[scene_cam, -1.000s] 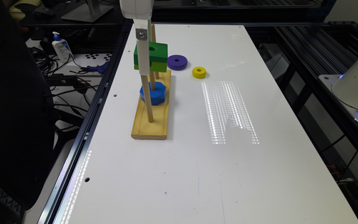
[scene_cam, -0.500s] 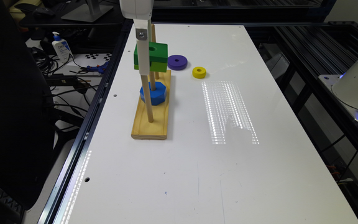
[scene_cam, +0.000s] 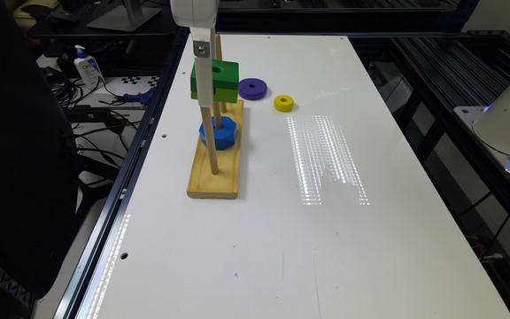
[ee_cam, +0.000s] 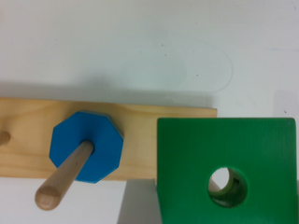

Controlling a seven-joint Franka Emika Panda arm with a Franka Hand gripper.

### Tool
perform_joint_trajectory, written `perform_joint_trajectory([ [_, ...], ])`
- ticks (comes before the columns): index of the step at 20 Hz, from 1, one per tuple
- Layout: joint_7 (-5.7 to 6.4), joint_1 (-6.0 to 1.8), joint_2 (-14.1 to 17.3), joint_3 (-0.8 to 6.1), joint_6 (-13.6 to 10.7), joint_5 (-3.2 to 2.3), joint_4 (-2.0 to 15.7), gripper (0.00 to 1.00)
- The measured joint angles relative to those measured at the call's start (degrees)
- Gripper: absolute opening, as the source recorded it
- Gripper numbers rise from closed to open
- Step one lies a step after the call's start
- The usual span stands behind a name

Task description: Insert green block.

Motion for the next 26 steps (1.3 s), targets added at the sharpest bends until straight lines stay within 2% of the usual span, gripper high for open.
perform_joint_trajectory([
  [20,0.01,0.02,0.3,-0.01,0.0,-0.04,0.44,0.00],
  [26,0.15,0.18,0.8,0.12,0.0,-0.04,1.17,0.00],
])
